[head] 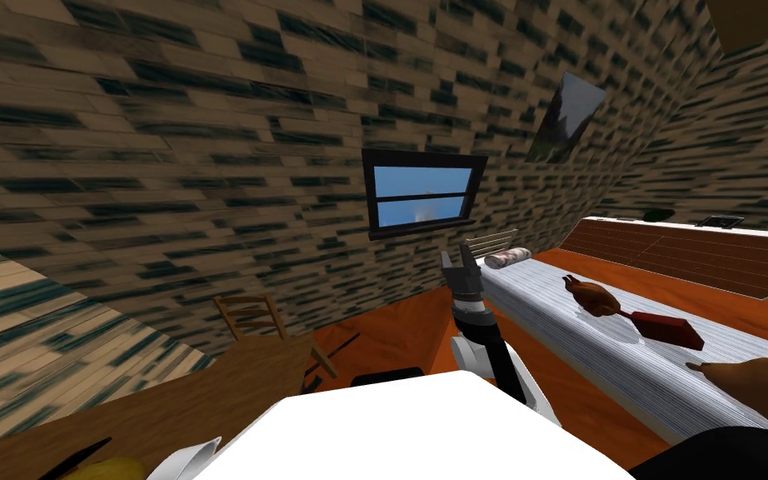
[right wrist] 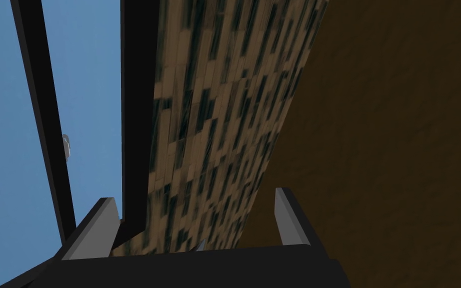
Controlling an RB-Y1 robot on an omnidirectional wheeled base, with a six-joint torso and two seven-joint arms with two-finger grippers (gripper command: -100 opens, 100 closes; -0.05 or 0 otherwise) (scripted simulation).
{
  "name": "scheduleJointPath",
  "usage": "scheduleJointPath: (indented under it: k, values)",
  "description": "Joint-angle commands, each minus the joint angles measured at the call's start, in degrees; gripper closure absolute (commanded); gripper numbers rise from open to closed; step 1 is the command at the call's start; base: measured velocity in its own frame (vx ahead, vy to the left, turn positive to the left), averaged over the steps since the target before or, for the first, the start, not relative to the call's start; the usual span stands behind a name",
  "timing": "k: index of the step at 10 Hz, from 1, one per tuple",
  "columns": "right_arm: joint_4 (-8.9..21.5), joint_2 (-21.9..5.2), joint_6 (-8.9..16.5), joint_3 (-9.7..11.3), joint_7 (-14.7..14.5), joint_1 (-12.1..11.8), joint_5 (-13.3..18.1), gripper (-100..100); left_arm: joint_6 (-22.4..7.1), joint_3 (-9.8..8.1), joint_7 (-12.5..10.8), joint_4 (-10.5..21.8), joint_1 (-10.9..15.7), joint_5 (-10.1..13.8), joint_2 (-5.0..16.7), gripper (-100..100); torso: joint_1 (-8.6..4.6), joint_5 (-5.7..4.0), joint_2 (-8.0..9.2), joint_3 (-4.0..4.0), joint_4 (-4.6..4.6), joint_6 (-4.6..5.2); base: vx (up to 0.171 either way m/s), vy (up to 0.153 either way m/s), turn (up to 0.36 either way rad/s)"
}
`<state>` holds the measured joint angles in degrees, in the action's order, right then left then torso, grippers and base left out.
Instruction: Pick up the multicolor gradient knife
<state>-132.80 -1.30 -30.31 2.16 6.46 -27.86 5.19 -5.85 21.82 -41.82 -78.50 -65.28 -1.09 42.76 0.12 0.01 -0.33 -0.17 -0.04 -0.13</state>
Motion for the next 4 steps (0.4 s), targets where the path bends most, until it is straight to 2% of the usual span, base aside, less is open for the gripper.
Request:
scheduleJointPath:
  k: [1,2,3,4]
  values:
    - [0.0,0.0,0.0,0.0,0.0,0.0,0.0,0,-0.26,-0.4,2.86,-0.59,-0.49,0.89,-0.22,100,0.0,0.0,0.0,0.0,0.0,0.0,0.039,0.025,0.098]
    - [0.0,0.0,0.0,0.0,0.0,0.0,0.0,0,-0.26,-0.4,3.39,-0.59,-0.49,0.89,-0.22,100,0.01,0.0,0.01,0.01,0.01,0.04,0.014,0.013,-0.003]
    - [0.0,0.0,0.0,0.01,0.0,0.01,0.0,0,-0.26,-0.35,2.75,-0.57,-0.48,0.84,-0.23,100,-0.01,-0.01,0.07,0.04,0.03,0.08,0.0,0.0,0.0]
    - [0.0,0.0,0.0,0.01,0.0,0.01,0.0,0,-0.26,-0.36,2.95,-0.58,-0.48,0.86,-0.23,0,-0.04,-0.02,0.12,0.07,0.03,0.08,0.0,0.0,0.0]
